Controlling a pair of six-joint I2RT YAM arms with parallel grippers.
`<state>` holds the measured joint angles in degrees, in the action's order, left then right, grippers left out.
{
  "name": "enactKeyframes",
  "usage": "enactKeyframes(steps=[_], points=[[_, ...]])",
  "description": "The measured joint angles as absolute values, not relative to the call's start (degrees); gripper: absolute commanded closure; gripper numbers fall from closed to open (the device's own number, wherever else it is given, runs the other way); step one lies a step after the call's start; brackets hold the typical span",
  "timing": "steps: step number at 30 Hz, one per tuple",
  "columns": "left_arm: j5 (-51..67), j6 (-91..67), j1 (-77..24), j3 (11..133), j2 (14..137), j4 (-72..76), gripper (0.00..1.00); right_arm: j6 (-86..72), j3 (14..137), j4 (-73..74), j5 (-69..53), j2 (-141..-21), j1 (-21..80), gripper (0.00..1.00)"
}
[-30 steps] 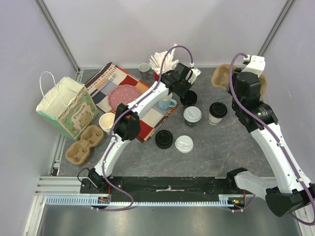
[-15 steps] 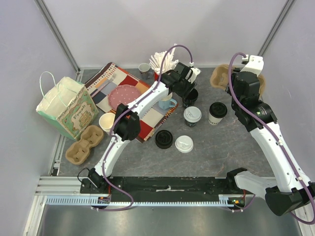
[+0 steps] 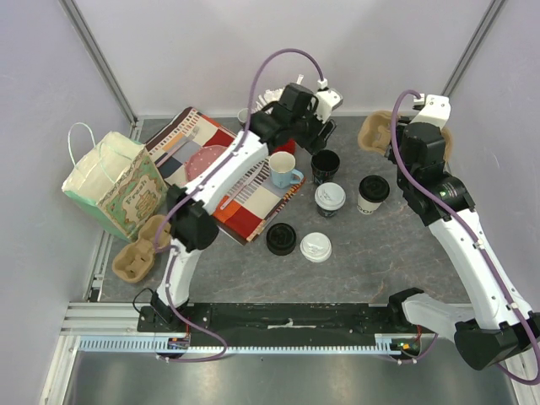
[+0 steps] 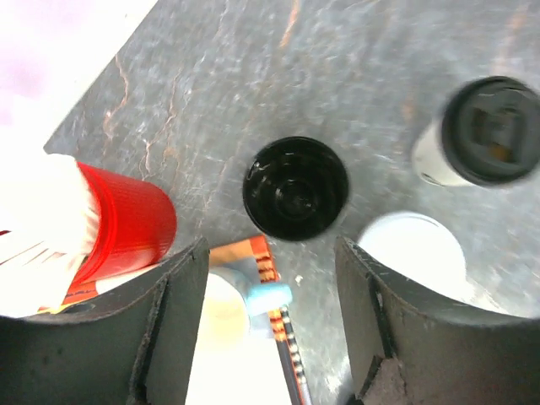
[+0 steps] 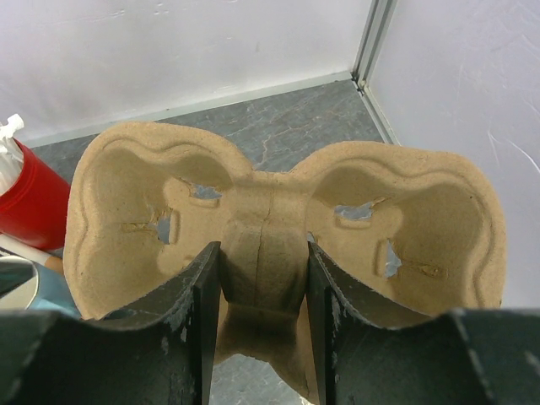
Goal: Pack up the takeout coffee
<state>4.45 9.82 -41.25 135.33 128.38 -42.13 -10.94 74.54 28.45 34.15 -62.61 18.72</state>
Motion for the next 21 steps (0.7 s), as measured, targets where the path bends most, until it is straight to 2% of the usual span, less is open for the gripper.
enactKeyframes(steps=[5, 8, 9, 12, 18, 21], points=[[15.07, 12.95, -41.28, 124.2, 112.68, -42.7, 0.44, -10.94, 74.54, 28.45, 33.39, -62.63, 18.72, 0.75], [23.57, 17.26, -41.6, 117.16, 104.47, -47.37, 0.54, -10.96, 74.54, 28.45, 33.21, -62.63, 18.72, 0.76], [24.99, 18.48, -41.93, 116.16, 103.26, -49.32, 0.62, -10.98, 74.54, 28.47, 33.21, -62.63, 18.72, 0.76], [27.81, 24.53, -43.83, 111.13, 100.22, -55.4, 0.67, -11.31, 74.54, 28.47, 32.97, -62.63, 18.72, 0.78], [29.63, 38.65, -47.09, 82.87, 96.16, -63.29, 0.68, -11.81, 74.5, 28.6, 32.75, -62.52, 18.72, 0.8], [28.47, 41.69, -47.07, 73.1, 96.14, -63.92, 0.68, -11.99, 74.43, 28.67, 32.73, -62.3, 18.72, 0.8]])
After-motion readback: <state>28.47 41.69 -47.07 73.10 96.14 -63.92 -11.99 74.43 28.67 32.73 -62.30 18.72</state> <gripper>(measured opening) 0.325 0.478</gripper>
